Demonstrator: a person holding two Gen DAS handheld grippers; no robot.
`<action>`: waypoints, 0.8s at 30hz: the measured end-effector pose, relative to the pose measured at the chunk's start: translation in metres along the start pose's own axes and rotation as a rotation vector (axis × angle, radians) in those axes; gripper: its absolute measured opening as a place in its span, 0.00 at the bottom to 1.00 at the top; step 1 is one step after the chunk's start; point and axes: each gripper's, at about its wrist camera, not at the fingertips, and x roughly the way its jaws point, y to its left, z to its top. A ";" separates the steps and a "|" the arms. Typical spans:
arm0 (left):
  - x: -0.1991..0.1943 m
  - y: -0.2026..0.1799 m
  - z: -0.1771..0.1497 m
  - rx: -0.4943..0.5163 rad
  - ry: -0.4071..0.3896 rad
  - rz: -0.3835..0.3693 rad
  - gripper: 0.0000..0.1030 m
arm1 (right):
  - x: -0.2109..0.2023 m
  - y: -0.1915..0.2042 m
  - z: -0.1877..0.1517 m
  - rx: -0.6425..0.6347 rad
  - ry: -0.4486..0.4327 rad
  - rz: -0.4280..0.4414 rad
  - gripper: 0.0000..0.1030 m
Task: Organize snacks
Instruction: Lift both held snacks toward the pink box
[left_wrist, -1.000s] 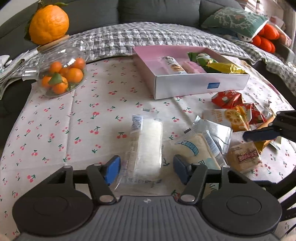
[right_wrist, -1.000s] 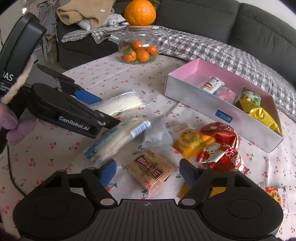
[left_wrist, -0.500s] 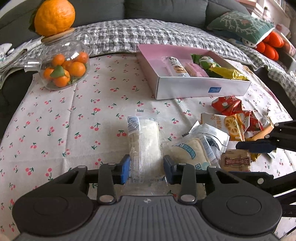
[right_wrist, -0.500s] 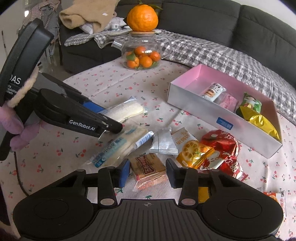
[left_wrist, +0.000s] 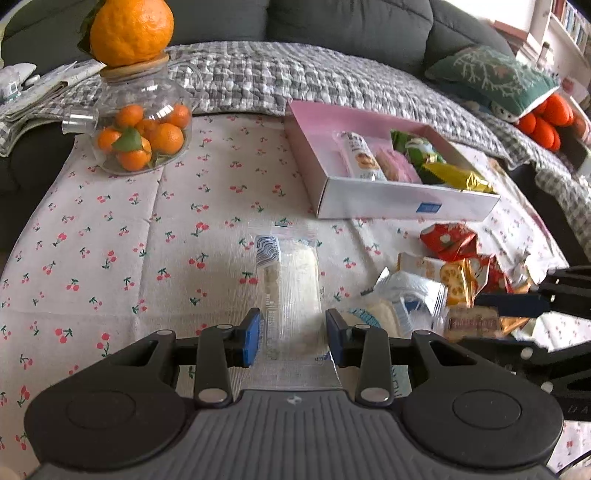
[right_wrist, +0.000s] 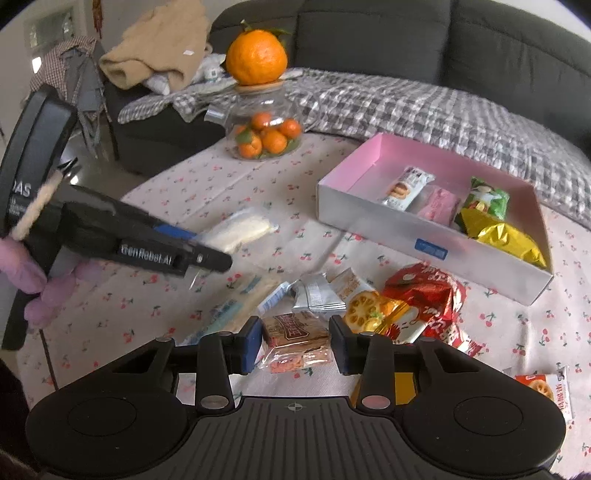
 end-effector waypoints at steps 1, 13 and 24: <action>-0.001 0.000 0.001 -0.005 -0.002 -0.001 0.33 | 0.001 0.001 -0.001 -0.005 0.004 -0.003 0.38; 0.002 0.000 -0.001 -0.016 0.022 0.003 0.33 | 0.020 0.011 -0.015 -0.077 0.108 -0.012 0.39; -0.005 -0.001 0.010 -0.048 -0.005 -0.012 0.33 | 0.000 -0.003 0.008 0.009 0.031 -0.006 0.34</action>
